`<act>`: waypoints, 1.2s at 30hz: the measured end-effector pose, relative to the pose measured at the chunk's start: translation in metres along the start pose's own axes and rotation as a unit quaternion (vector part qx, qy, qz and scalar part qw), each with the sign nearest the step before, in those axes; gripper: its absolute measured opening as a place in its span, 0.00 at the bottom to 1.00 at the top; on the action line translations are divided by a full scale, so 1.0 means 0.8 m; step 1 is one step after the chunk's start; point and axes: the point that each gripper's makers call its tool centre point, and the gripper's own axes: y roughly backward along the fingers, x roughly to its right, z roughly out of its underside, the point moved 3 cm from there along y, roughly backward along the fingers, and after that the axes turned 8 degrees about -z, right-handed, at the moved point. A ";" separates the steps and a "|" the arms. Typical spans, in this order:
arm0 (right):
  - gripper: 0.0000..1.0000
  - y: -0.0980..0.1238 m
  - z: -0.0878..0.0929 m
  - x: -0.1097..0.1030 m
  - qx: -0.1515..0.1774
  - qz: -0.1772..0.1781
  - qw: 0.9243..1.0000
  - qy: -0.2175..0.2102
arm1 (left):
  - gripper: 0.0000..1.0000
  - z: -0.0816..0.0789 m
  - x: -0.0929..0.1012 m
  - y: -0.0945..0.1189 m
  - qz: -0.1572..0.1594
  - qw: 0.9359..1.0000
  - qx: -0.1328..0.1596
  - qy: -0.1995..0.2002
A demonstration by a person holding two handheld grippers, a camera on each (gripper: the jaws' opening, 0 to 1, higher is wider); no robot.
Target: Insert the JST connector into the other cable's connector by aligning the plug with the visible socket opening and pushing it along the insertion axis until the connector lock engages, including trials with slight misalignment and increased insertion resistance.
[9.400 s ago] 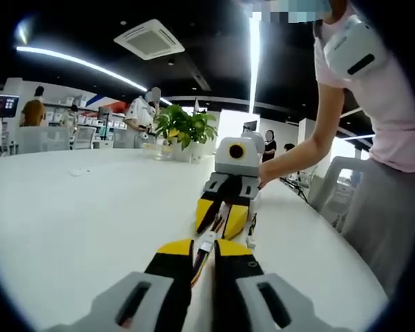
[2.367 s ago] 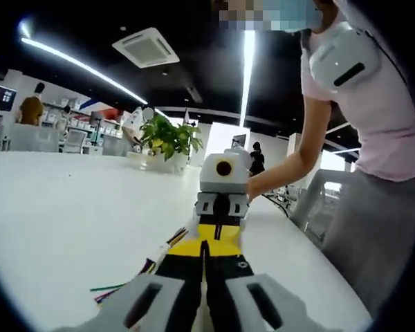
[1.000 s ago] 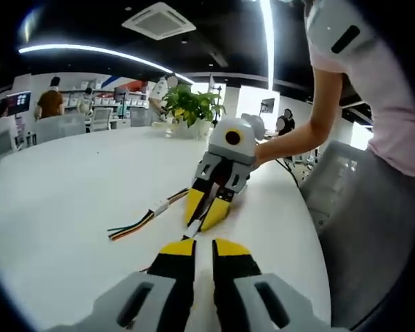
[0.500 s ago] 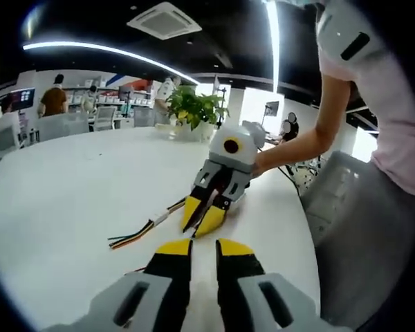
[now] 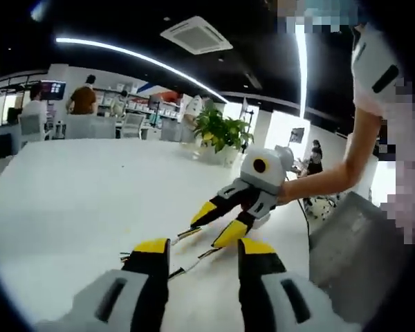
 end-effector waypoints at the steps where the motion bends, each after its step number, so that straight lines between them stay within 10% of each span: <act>1: 0.28 0.004 -0.006 0.000 0.010 0.009 1.000 -0.015 | 0.40 -0.003 0.000 0.002 -0.006 1.000 0.001 -0.011; 4: 0.35 0.017 -0.025 -0.003 0.020 0.024 0.999 -0.015 | 0.41 -0.010 -0.002 0.008 -0.034 0.997 -0.016 -0.062; 10: 0.48 0.045 -0.044 -0.011 0.013 0.071 0.994 -0.077 | 0.48 -0.011 -0.001 0.018 -0.070 0.996 -0.046 -0.039; 17: 0.82 0.063 -0.041 -0.028 -0.021 0.113 0.986 -0.119 | 0.78 0.007 -0.009 0.027 -0.115 0.991 -0.069 -0.011; 24: 0.87 0.084 -0.043 -0.044 -0.035 0.136 0.983 -0.121 | 0.99 0.005 0.011 0.039 -0.102 0.991 -0.081 -0.012; 32: 0.93 0.092 -0.046 -0.062 -0.044 0.163 0.976 -0.135 | 0.99 0.006 0.034 0.053 -0.100 0.988 -0.110 -0.038; 36: 0.92 0.100 -0.052 -0.077 -0.046 0.177 0.974 -0.137 | 0.99 -0.008 0.048 0.063 -0.089 0.993 -0.072 0.016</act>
